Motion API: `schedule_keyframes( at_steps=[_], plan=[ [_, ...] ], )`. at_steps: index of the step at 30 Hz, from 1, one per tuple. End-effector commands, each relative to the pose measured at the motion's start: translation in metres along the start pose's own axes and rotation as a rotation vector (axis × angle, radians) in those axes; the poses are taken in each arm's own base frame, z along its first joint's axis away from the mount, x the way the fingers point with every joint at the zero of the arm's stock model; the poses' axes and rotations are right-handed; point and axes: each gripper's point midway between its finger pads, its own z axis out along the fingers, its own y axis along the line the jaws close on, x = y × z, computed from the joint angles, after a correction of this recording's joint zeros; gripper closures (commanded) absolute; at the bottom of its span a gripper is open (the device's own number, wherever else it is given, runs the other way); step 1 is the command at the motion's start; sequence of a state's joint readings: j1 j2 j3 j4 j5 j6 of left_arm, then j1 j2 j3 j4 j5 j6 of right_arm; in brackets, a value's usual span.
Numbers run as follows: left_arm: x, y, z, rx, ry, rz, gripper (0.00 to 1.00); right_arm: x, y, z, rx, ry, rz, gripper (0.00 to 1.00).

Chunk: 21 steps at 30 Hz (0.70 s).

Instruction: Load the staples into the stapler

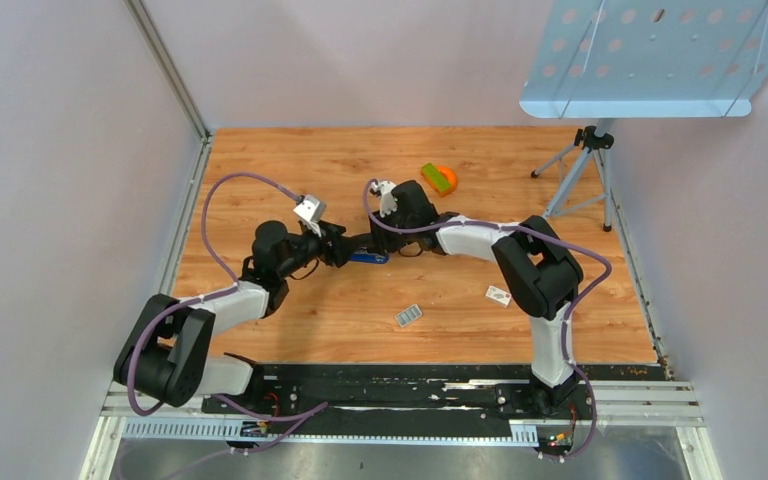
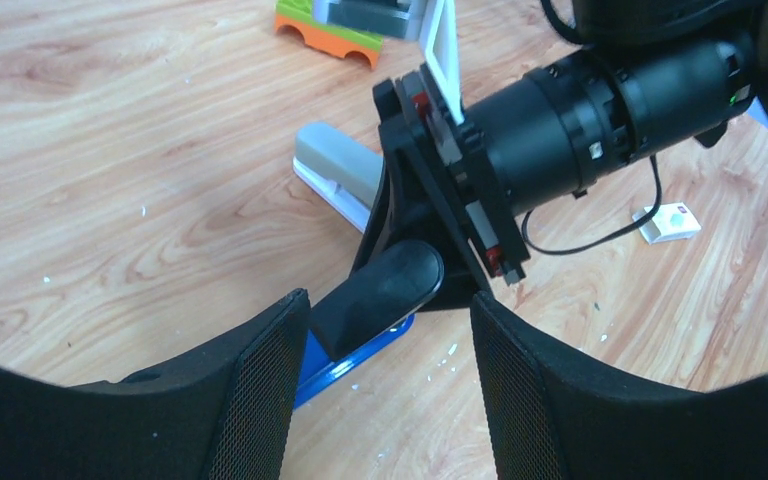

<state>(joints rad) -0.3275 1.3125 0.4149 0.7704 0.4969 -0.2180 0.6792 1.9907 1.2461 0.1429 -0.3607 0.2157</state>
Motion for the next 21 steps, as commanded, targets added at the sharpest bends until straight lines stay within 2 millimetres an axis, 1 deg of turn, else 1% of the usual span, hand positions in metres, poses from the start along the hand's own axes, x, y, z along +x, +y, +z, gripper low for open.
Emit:
schedule_keyframes(
  at_steps=[1, 3, 5, 7, 10, 12, 16, 21],
  plan=[
    [0.003, -0.004, 0.0, 0.011, -0.048, -0.011, 0.37, 0.033, -0.017, -0.011, 0.045, 0.108, 0.002, 0.67],
    [0.008, -0.007, -0.002, 0.023, -0.042, 0.02, 0.34, 0.029, -0.016, -0.014, 0.041, 0.099, -0.003, 0.66],
    [0.005, -0.012, 0.0, 0.053, -0.039, 0.075, 0.32, 0.026, -0.015, -0.016, 0.034, 0.095, -0.012, 0.65],
    [-0.002, -0.017, 0.004, 0.088, -0.043, 0.12, 0.3, 0.025, -0.017, -0.016, 0.032, 0.1, -0.02, 0.63],
    [-0.011, -0.02, 0.009, 0.125, -0.034, 0.171, 0.29, 0.024, -0.018, -0.015, 0.026, 0.105, -0.019, 0.62],
    [-0.012, -0.015, 0.011, 0.102, -0.012, 0.182, 0.29, 0.022, -0.019, -0.017, 0.025, 0.101, -0.016, 0.62],
    [-0.004, -0.005, 0.009, 0.045, 0.014, 0.16, 0.29, 0.018, -0.015, -0.022, 0.012, 0.09, -0.024, 0.6],
    [0.016, 0.019, 0.007, -0.088, 0.071, 0.1, 0.31, 0.018, -0.013, -0.027, 0.001, 0.081, -0.023, 0.57]
  ],
)
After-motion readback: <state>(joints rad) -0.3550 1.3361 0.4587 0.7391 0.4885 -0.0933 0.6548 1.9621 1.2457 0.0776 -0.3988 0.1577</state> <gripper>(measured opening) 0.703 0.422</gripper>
